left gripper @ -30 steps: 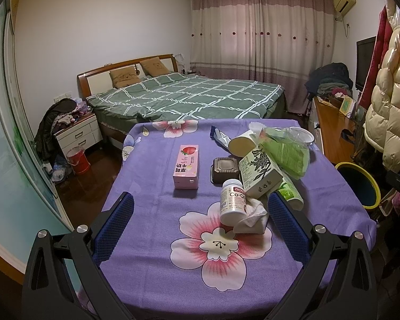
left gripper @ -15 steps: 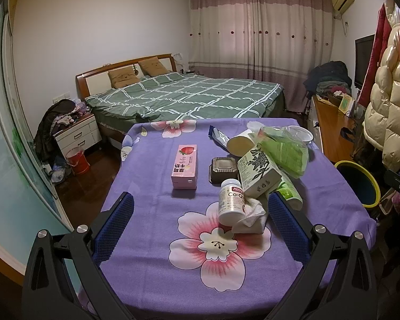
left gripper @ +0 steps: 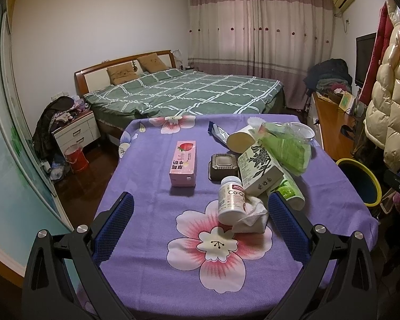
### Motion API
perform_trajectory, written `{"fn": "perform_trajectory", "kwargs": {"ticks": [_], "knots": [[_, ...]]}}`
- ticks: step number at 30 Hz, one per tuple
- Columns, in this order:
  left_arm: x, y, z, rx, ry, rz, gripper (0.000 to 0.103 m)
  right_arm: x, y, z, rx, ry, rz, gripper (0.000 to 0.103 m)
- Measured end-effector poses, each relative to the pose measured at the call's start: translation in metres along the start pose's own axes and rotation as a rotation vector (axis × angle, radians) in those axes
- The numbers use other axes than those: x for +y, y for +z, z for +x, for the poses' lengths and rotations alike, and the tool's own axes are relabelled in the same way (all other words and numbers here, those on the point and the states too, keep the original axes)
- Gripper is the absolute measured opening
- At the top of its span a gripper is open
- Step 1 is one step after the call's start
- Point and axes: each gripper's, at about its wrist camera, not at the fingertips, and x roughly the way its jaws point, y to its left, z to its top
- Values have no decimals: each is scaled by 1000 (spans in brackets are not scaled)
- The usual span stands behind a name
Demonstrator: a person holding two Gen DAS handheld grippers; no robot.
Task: Collect trash
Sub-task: 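Grasp the green plastic bag with the right gripper, then carry the green bag to the yellow-rimmed bin and open the right gripper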
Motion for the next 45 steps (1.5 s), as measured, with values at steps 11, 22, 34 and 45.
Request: {"fn": "perform_trajectory", "kwargs": {"ticks": [11, 22, 34, 45], "knots": [[6, 4, 26, 39, 3, -7, 99, 55, 18, 57, 49, 133, -146, 82], [1, 12, 65, 70, -22, 9, 99, 84, 42, 152, 137, 168, -189, 44], [-14, 17, 94, 101, -63, 29, 99, 74, 51, 137, 90, 210, -170, 8], [-42, 12, 99, 113, -135, 62, 99, 25, 62, 71, -35, 190, -84, 7]]}}
